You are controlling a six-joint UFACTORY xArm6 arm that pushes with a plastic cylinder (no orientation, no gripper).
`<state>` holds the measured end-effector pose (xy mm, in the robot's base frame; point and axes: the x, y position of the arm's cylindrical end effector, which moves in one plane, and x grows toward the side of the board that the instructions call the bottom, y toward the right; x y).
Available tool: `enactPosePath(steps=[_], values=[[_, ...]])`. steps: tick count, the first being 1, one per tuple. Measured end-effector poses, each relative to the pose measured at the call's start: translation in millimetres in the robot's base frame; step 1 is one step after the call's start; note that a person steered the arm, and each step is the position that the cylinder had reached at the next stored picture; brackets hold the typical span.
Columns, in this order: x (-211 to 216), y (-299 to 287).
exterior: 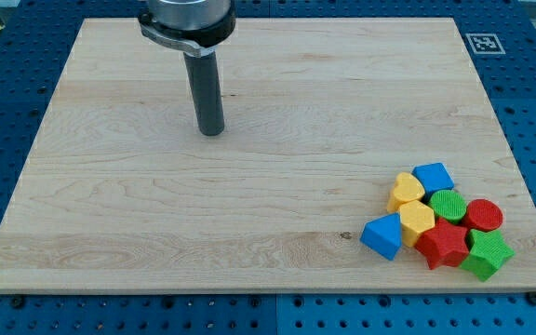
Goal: Point your arm towards blue triangle
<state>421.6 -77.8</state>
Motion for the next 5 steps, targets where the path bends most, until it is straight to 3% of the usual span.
enactPosePath(steps=[3, 4, 5], values=[[1, 2], [36, 2], [109, 20]])
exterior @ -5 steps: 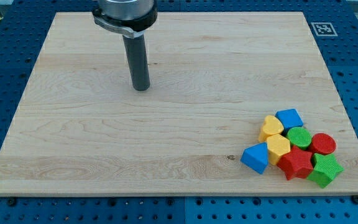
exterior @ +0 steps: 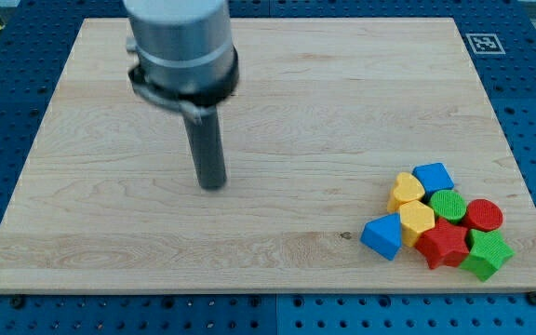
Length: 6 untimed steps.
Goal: Point your arm towards blue triangle
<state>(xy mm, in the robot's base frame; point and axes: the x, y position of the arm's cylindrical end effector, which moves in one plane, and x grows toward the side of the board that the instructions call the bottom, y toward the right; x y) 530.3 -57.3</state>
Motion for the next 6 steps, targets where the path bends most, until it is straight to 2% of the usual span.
enactPosePath(steps=[1, 2, 6], values=[[67, 65], [88, 115], [89, 172]])
